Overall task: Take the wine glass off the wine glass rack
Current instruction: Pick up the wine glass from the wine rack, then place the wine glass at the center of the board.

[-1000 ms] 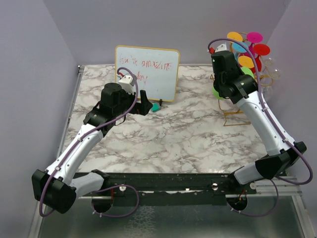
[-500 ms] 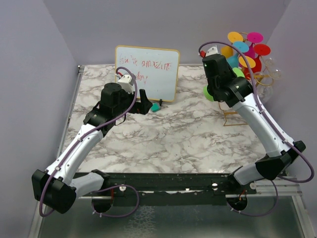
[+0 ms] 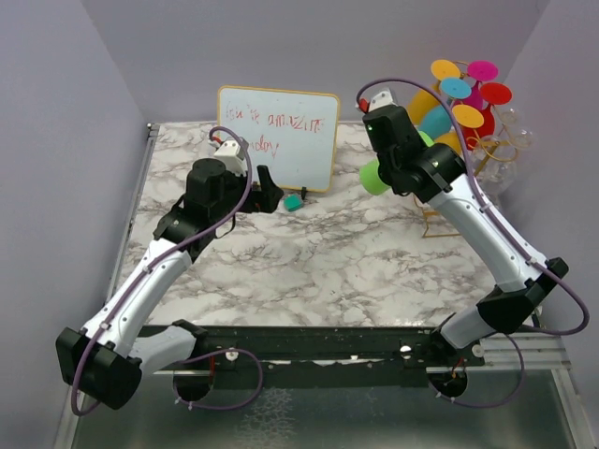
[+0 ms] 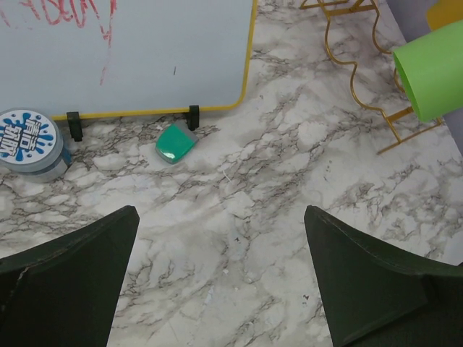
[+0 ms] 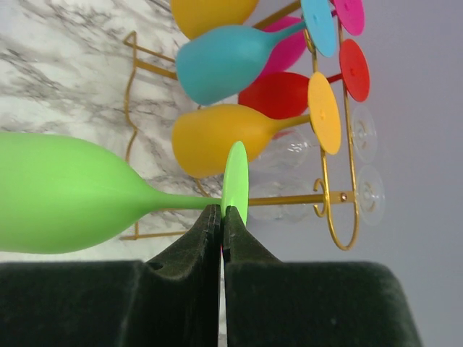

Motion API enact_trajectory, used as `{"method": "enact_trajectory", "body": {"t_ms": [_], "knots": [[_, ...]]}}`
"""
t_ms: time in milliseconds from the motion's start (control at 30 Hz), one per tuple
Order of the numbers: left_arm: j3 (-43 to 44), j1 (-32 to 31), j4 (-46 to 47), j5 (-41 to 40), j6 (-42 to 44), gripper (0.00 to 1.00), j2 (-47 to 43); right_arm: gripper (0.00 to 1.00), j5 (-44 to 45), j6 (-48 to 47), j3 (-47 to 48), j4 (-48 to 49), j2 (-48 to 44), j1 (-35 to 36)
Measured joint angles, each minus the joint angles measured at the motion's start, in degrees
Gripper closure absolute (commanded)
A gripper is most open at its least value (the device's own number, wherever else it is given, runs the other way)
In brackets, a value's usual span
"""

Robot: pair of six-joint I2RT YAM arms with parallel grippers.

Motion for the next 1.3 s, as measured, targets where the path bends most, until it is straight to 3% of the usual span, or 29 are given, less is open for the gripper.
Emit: {"method": "enact_trajectory", "body": {"t_ms": [267,500,1000,1300], "knots": [[-2.6,0.0,0.4,-5.9,-3.0,0.01,-4.4,1.0,-8.1,8.7,4.0,-1.8,2.2,1.6],[-4.8,0.0,1.7,-6.3,-5.1,0.01,-6.5,1.0,-17.5,19.8,2.2,-1.3,2.9,1.8],[-10.2,0.0,12.2,6.8,-10.6,0.02,-11.9,1.0,-30.2,33.9,-8.3,6.7,2.1,1.9],[-11.5,0.0,13.7,11.5,-13.1,0.09,-10.4,1.0,-35.9,39.9,-14.5,13.6,-2.6,1.9]]}}
